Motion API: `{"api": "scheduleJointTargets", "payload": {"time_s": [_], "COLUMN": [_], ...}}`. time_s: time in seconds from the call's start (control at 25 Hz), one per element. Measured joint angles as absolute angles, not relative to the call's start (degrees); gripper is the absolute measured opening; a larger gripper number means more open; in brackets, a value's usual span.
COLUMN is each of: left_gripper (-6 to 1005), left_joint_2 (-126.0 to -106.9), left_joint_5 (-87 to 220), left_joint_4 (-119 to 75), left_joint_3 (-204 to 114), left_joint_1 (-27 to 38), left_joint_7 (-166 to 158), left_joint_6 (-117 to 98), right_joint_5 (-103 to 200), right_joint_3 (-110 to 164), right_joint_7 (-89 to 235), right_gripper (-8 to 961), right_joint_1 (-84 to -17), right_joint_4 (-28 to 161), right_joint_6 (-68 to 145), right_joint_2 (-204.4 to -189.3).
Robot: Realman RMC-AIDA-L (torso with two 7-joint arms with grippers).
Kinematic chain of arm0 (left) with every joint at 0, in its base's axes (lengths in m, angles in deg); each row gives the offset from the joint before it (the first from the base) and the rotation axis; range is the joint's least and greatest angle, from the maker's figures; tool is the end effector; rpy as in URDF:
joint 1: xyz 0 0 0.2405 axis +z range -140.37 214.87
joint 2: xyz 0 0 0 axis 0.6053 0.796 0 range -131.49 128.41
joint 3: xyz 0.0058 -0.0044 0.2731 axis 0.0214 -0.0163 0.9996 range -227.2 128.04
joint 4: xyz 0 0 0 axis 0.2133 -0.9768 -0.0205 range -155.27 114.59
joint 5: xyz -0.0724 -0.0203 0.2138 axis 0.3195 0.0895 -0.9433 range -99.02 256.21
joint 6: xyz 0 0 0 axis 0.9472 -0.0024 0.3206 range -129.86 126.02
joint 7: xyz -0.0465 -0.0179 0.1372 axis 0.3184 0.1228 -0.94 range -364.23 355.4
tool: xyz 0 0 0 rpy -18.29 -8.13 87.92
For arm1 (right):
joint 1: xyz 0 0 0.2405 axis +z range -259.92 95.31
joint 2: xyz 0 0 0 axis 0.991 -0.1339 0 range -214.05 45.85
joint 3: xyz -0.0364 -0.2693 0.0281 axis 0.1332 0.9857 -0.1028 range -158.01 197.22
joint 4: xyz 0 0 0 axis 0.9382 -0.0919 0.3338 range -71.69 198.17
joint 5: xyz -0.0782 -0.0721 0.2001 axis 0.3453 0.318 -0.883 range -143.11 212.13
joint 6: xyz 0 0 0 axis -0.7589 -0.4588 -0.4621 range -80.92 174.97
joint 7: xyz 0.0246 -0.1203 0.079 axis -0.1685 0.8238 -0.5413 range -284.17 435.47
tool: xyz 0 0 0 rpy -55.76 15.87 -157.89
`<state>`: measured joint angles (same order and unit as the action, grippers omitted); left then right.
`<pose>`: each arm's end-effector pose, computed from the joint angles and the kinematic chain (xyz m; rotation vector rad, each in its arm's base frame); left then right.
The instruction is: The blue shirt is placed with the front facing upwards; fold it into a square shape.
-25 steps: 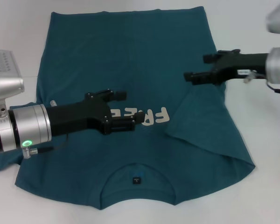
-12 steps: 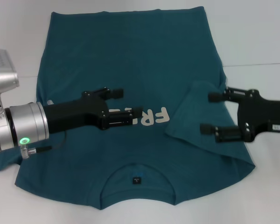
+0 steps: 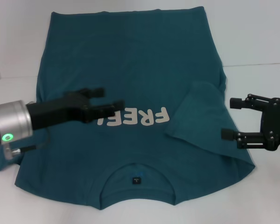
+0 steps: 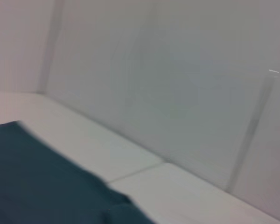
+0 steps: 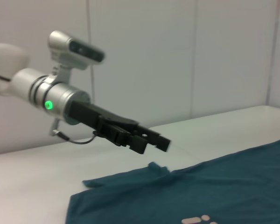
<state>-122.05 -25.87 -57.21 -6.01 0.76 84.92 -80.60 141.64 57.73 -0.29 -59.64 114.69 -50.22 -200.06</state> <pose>-0.2326 0.4037 -0.0174 -2.5733 -0.7640 -0.8603 0.2964 0.3329 0.0691 -2.6171 0.3475 0.7029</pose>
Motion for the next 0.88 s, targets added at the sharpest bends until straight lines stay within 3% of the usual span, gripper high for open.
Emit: {"api": "scheduleJointTargets", "payload": {"time_s": [0.16,0.4,0.88], "left_gripper": [917,917,917], "left_joint_2": [-122.94,-121.4,-120.42], "left_joint_5": [-26.41,-29.93,-48.61], "left_joint_4": [-62.22,-64.71,-75.18], "left_joint_3": [-5.81,-6.03,-6.07], "left_joint_1": [3.88,5.03,6.33], "left_joint_7": [91.4,103.03,127.69], "left_joint_6": [-74.76,-71.74,-69.98], "right_joint_5": [141.64,141.64,141.59], "right_joint_3": [56.83,56.73,57.14], "right_joint_7": [-0.39,-0.7,-0.74], "right_gripper": [924,924,923], "right_joint_1": [-59.8,-59.17,-58.21], "right_joint_4": [114.72,114.43,113.88], "right_joint_6": [-50.05,-49.75,-47.7], "right_joint_2": [-200.36,-200.43,-201.06]}}
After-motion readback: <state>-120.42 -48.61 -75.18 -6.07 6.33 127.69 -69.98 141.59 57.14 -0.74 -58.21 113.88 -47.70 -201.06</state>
